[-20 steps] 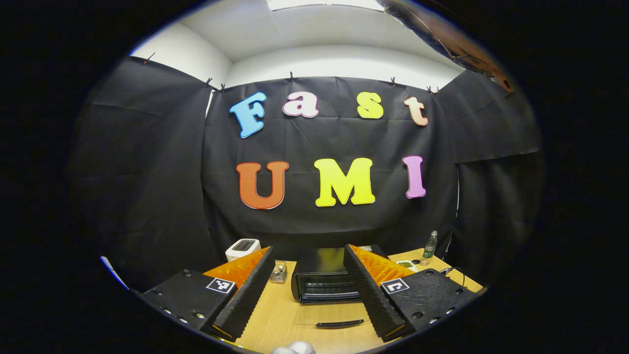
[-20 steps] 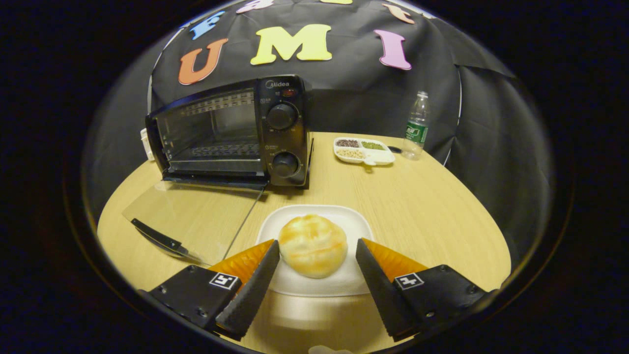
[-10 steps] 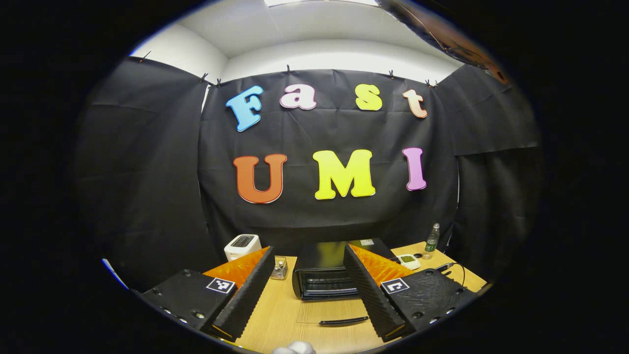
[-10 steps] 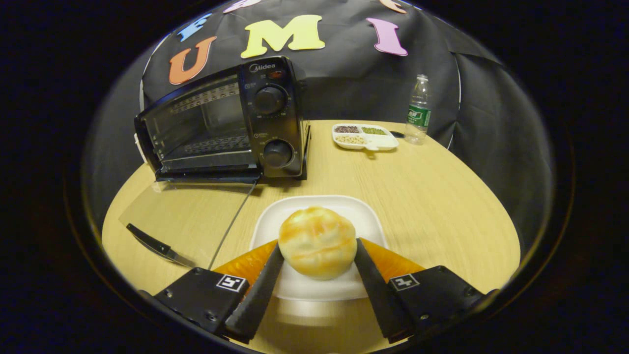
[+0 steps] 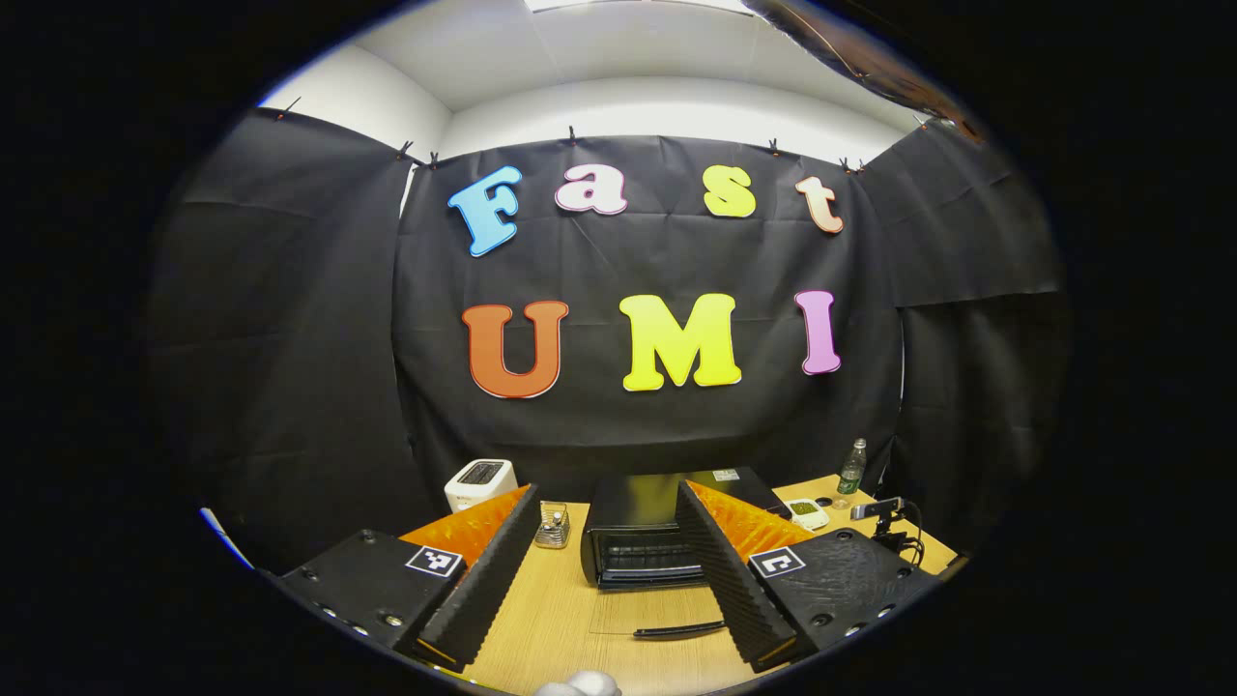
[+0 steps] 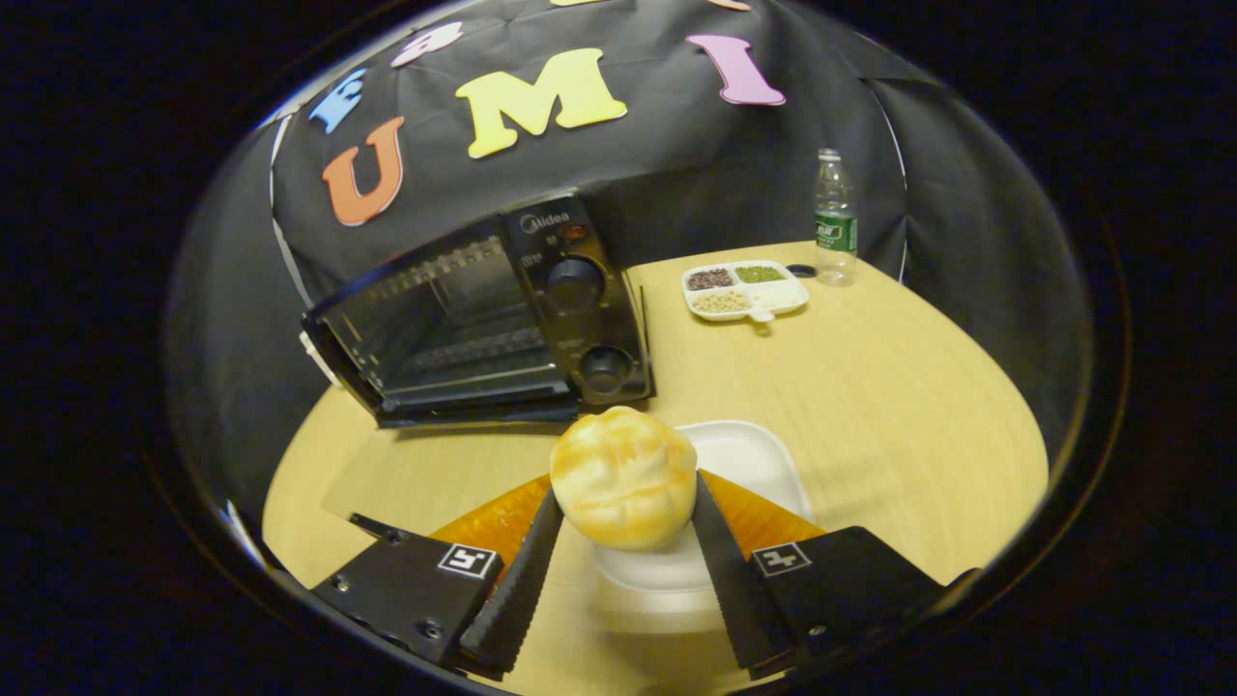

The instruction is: Open the electric oven with the left hand, put the food in, and close the electric oven.

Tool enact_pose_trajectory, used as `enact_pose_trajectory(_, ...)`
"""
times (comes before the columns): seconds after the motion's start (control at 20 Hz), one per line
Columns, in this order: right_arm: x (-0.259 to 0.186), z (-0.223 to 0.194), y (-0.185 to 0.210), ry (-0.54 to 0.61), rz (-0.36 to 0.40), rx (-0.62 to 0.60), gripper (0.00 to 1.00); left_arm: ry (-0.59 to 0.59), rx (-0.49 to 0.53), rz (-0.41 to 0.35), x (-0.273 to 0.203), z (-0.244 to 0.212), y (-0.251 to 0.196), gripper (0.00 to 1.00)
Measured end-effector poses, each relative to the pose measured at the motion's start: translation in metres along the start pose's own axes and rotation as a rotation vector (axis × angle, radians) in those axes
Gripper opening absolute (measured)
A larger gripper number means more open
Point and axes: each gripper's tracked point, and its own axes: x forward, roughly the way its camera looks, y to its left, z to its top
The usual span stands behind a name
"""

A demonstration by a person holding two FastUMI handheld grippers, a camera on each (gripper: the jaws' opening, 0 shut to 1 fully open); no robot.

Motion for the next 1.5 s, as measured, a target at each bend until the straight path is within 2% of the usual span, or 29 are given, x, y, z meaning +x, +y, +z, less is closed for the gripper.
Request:
enact_pose_trajectory(0.05, 0.0, 0.004, 0.013, -0.001, 0.033, 0.053, 0.82, 0.001, 0.005, 0.001, 0.0, -0.001, 0.002, 0.92)
enact_pose_trajectory(0.1, 0.0, 0.005, 0.025, 0.004, 0.063, 0.1, 0.77, 0.004, 0.008, 0.0, 0.0, -0.002, 0.003, 0.92)
enact_pose_trajectory(0.3, 0.008, 0.007, 0.068, 0.018, 0.166, 0.233, 0.77, 0.018, 0.01, -0.004, -0.002, -0.006, 0.006, 0.92)
enact_pose_trajectory(0.35, 0.012, 0.007, 0.08, 0.024, 0.19, 0.263, 0.81, 0.02, 0.012, -0.002, -0.002, -0.007, 0.006, 0.92)
enact_pose_trajectory(0.4, 0.016, 0.007, 0.089, 0.029, 0.21, 0.295, 0.77, 0.02, 0.014, -0.003, -0.002, -0.007, 0.007, 0.92)
enact_pose_trajectory(0.5, 0.026, 0.008, 0.108, 0.038, 0.249, 0.37, 0.81, 0.024, 0.021, -0.001, -0.002, -0.009, 0.01, 0.92)
enact_pose_trajectory(0.6, 0.038, 0.008, 0.126, 0.045, 0.275, 0.438, 0.77, 0.03, 0.027, 0.001, -0.001, -0.013, 0.014, 0.92)
enact_pose_trajectory(0.7, 0.049, 0.012, 0.139, 0.039, 0.282, 0.471, 0.77, 0.036, 0.03, 0.004, -0.002, -0.015, 0.018, 0.92)
enact_pose_trajectory(0.75, 0.053, 0.014, 0.146, 0.036, 0.288, 0.482, 0.81, 0.04, 0.031, 0.006, -0.002, -0.016, 0.02, 0.92)
enact_pose_trajectory(0.8, 0.058, 0.015, 0.152, 0.033, 0.293, 0.49, 0.77, 0.044, 0.03, 0.008, -0.002, -0.018, 0.022, 0.92)
enact_pose_trajectory(1.05, 0.084, 0.027, 0.176, 0.01, 0.305, 0.596, 0.77, 0.06, 0.026, 0.012, -0.001, -0.026, 0.028, 0.92)
enact_pose_trajectory(1.15, 0.093, 0.033, 0.177, -0.01, 0.297, 0.621, 0.76, 0.062, 0.027, 0.016, -0.002, -0.027, 0.03, 0.92)
enact_pose_trajectory(1.2, 0.097, 0.036, 0.177, -0.02, 0.284, 0.623, 0.81, 0.065, 0.029, 0.019, -0.003, -0.027, 0.032, 0.92)
enact_pose_trajectory(1.25, 0.101, 0.039, 0.176, -0.028, 0.275, 0.626, 0.76, 0.065, 0.031, 0.021, -0.004, -0.029, 0.034, 0.92)
enact_pose_trajectory(1.5, 0.121, 0.056, 0.171, -0.076, 0.241, 0.672, 0.76, 0.077, 0.035, 0.027, -0.001, -0.034, 0.037, 0.92)
